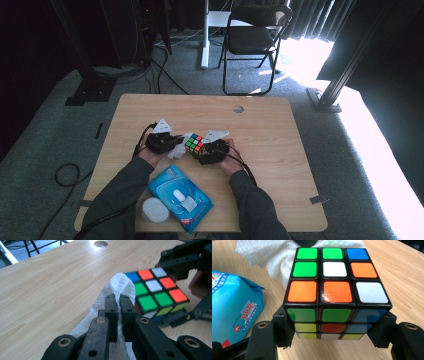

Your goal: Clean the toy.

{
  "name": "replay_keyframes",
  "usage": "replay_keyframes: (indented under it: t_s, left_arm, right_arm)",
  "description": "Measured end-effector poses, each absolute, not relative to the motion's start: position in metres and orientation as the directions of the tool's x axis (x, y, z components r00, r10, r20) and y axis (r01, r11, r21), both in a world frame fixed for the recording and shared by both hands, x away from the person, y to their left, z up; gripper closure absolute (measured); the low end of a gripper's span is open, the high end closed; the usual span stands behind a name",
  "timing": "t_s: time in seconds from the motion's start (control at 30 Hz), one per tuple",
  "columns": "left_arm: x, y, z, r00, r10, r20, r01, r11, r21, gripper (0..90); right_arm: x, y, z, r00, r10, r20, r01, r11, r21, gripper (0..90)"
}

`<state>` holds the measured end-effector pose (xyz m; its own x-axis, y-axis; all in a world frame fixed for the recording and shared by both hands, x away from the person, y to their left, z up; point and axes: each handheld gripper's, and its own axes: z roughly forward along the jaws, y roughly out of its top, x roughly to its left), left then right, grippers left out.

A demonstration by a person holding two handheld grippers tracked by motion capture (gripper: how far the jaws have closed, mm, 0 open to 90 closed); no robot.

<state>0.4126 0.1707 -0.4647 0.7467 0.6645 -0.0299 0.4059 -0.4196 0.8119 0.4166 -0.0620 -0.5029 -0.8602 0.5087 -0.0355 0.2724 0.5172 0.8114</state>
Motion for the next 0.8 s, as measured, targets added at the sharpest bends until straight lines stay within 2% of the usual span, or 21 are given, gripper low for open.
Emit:
replay_keyframes:
  t_s: [0.43,0.8]
  left_arm:
    - [0.4139,0.1696,-0.4593,0.771,0.635,-0.050,0.389,-0.408,0.826,86.8]
    - [0.4173,0.1643,-0.4627,0.769,0.638,-0.043,0.397,-0.424,0.814,86.8]
  right_arm:
    - [0.4127,-0.0565,-0.5010,-0.891,0.452,-0.047,0.229,0.536,0.812,34.3]
    - [0.4121,-0.0577,-0.4984,-0.891,0.452,-0.047,0.223,0.524,0.822,34.3]
